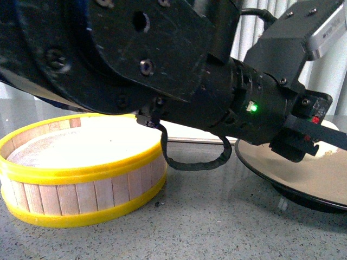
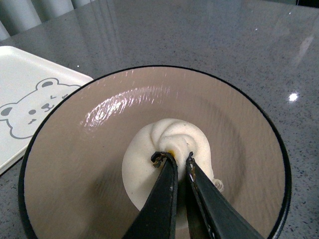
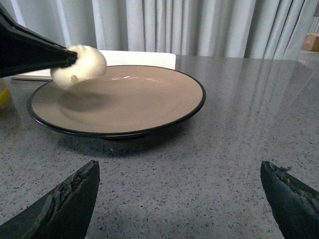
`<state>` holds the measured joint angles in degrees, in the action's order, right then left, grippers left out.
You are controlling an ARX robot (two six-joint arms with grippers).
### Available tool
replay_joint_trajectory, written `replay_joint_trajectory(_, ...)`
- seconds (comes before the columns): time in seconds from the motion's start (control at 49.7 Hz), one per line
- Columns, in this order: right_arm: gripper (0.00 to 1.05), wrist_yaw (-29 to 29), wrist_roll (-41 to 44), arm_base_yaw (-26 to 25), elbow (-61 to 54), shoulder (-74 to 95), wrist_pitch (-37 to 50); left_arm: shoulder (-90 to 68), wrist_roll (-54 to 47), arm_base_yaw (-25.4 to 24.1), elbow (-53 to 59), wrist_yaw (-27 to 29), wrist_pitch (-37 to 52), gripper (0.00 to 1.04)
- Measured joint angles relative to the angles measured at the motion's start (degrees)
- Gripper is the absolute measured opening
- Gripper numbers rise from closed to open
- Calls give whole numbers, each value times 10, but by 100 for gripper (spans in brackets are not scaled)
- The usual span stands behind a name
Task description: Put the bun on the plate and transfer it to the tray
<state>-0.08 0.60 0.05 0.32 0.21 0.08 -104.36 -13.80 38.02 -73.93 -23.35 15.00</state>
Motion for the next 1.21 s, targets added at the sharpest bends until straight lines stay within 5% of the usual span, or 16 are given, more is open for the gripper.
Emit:
replay_joint_trajectory(0.463, 96, 0, 0, 0, 0, 0, 0, -67, -36, 12, -61, 58, -51, 6)
replay_joint_trajectory(0.987, 96, 0, 0, 0, 0, 0, 0, -63, 104, -26, -99, 44, -25, 83)
replay_joint_trajectory(1.107, 96, 0, 0, 0, 0, 0, 0, -55, 161, -51, -111, 78, -22, 100)
replay_joint_trajectory(1.208, 96, 0, 0, 0, 0, 0, 0, -45, 225, -92, -111, 157, -14, 98)
